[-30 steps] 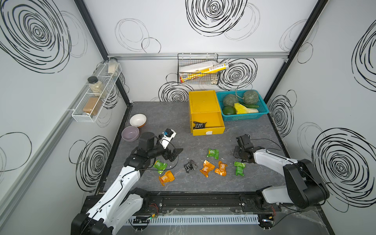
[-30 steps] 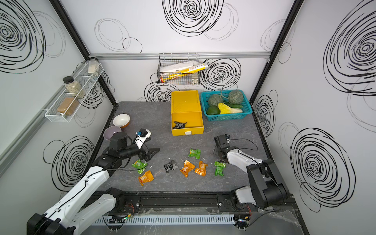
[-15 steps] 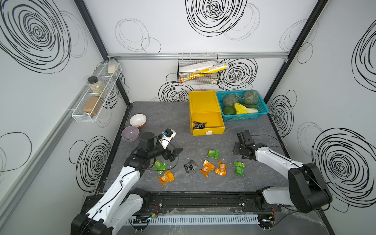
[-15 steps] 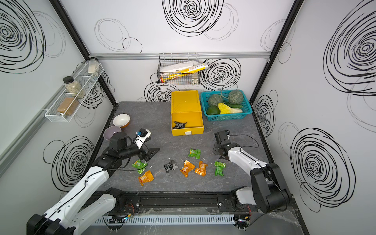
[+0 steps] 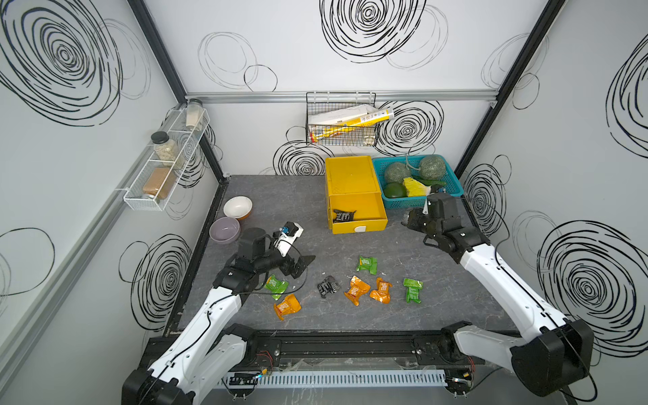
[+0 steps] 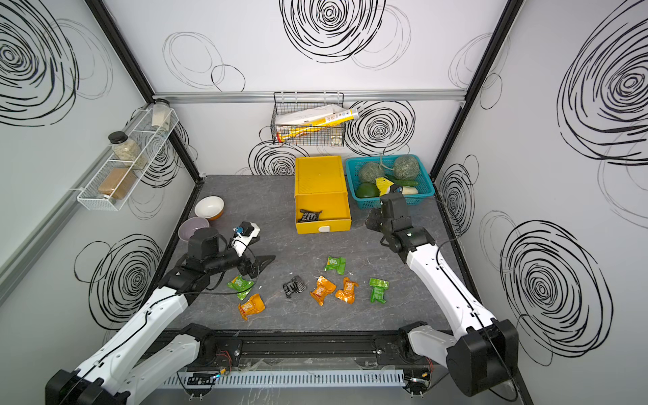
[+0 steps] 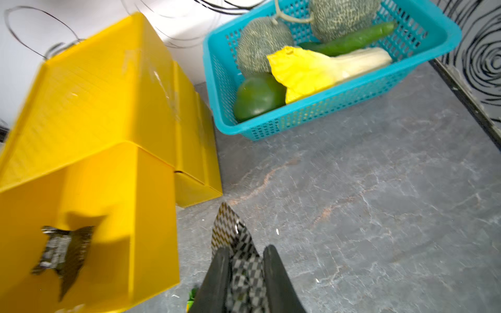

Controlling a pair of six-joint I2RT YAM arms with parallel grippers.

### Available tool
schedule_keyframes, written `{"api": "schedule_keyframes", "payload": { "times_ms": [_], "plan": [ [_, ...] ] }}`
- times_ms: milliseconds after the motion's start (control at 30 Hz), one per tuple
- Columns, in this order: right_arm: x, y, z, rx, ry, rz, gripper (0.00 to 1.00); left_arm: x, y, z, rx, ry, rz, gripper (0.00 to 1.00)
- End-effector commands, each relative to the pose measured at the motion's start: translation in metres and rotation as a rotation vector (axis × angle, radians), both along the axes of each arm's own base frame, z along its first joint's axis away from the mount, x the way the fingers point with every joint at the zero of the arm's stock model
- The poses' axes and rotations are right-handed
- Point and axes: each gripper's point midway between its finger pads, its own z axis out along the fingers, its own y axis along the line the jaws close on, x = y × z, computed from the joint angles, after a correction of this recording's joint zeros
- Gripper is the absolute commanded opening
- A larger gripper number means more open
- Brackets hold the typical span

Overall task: Place the cookies into the drawer by color
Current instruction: Place the cookie in the drawer.

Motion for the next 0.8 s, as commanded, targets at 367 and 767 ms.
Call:
{"api": "schedule_keyframes", "payload": {
  "times_ms": [367, 767],
  "plan": [
    [0.031, 0.078, 0.062, 0.285, -0.032, 0.27, 0.02, -0.001, -0.003, 0.013, -0.012, -0.046, -0.016, 0.99],
    [0.045, 0.135, 0.049, 0.296, 0.018, 0.369, 0.17, -0.005, -0.006, 0.014, -0.028, -0.049, -0.039, 0.99]
  ]
}}
